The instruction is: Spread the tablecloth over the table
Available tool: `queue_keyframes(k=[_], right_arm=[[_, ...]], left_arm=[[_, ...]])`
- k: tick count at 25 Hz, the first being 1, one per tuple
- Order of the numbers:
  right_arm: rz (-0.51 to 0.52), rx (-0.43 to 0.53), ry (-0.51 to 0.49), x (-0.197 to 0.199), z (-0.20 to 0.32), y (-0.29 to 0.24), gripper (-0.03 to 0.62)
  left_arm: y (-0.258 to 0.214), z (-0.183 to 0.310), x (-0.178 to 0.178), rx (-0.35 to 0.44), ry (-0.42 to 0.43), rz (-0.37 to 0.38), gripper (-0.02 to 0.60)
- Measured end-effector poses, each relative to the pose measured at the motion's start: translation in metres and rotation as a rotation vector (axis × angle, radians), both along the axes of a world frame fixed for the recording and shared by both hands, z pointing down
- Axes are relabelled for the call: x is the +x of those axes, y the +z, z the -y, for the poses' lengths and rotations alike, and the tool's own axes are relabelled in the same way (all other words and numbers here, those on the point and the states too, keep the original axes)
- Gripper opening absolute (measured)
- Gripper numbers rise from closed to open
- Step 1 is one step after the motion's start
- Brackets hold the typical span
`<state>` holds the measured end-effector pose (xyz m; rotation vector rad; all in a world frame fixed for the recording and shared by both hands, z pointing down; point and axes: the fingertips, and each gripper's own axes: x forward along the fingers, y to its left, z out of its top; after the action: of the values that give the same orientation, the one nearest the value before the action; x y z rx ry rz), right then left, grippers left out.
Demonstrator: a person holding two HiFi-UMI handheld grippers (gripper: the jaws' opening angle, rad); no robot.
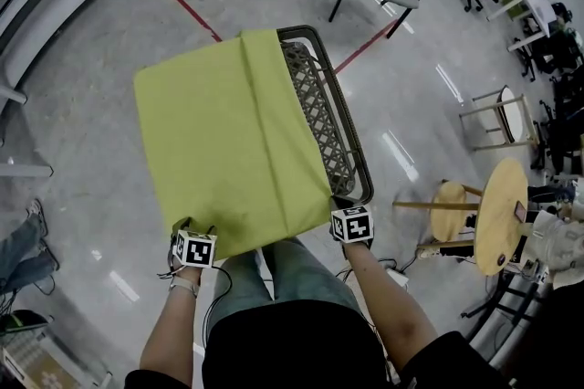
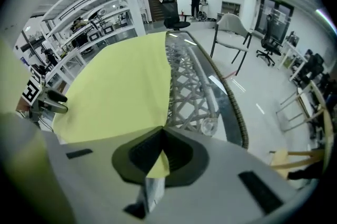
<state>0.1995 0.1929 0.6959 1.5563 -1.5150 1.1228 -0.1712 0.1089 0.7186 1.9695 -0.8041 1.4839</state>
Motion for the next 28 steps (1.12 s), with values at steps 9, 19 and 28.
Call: queue_keyframes(k=[9, 19, 28], right_arm=[[-0.133, -0.025, 0.125, 0.109, -0.014, -0.009, 0.011], [-0.178, -0.041, 0.172, 0.178, -0.025, -0.011, 0.011], [-0.194, -0.079, 0.194, 0.226, -0.047, -0.006, 0.011]], left_arm=[[0.004, -0.006, 0.004, -0.028, 0.011, 0.042, 0.290], [0.002, -0.020, 0.027, -0.058, 0.064, 0.072, 0.239], [0.000, -0.034, 0.073, -0.078, 0.070, 0.034, 0.241]])
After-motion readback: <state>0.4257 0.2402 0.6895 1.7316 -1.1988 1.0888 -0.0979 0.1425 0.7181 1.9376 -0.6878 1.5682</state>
